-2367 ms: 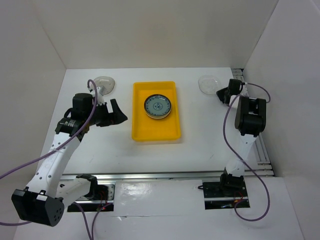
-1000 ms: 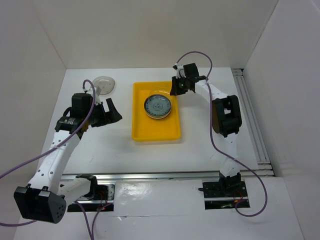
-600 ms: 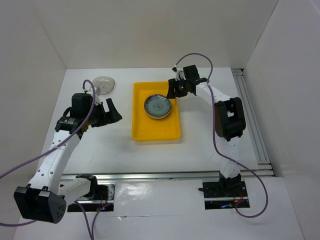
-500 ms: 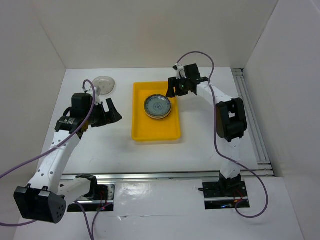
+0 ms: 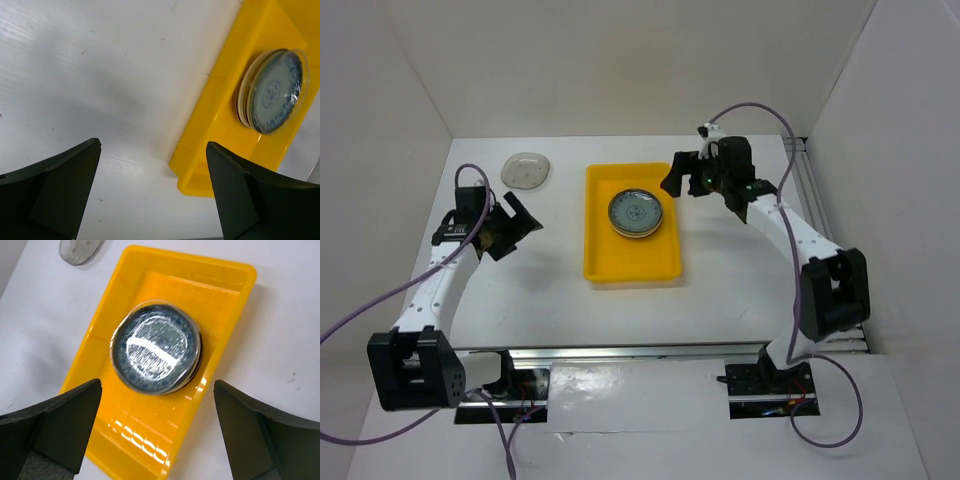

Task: Place the plates into the plastic bin on the countertop

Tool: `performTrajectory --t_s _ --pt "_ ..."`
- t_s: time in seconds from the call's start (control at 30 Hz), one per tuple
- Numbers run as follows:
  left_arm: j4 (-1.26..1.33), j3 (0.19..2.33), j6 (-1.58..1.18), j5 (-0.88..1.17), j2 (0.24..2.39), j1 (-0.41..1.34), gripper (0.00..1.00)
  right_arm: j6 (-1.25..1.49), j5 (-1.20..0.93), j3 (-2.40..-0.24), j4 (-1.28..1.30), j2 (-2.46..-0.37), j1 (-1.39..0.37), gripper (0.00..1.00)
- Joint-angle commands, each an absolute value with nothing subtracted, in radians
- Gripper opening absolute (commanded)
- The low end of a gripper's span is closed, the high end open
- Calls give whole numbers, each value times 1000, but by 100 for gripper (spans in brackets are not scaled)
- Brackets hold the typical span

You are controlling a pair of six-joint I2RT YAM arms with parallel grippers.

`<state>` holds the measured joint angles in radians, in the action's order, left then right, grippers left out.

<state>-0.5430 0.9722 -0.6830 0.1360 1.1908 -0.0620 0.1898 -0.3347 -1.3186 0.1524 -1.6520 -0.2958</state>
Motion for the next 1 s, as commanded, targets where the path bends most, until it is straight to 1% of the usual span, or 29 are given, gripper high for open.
performTrajectory --t_s 0.0,0.03,0.07,0.1,0.17,0.27,0.43,0.6,0.7,0.8,0.97 --pt "-387 895 -910 104 1238 -106 100 284 -328 -1169 -15 -1505 -333 100" --pt "-350 847 -954 89 1265 -106 100 299 -340 -1082 -38 -1441 -342 100" --pt "-315 818 -997 36 1275 -106 100 310 -341 -1039 -79 -1409 -351 100" --pt "-223 787 -1075 20 1284 -106 100 336 -353 -1001 -98 -1381 -373 100" --pt "-102 715 -1114 -15 1320 -106 100 345 -370 -906 -127 -1303 -391 100" --pt "32 718 -1160 -58 1385 -106 100 373 -380 -845 -130 -1221 -426 100" --pt "141 831 -1146 -126 1538 -116 100 370 -368 -766 -83 -1123 -462 100" --pt "121 1007 -1170 -170 1782 -127 99 328 -296 -733 -3 -1032 -472 100" --pt "121 1086 -1197 -137 1899 -149 96 319 -296 -733 8 -1019 -472 100" --pt "132 1147 -1230 -112 1985 -160 96 328 -319 -723 8 -1019 -472 100" --pt "117 1259 -1241 -92 2077 -160 92 337 -345 -723 -11 -1068 -472 100"
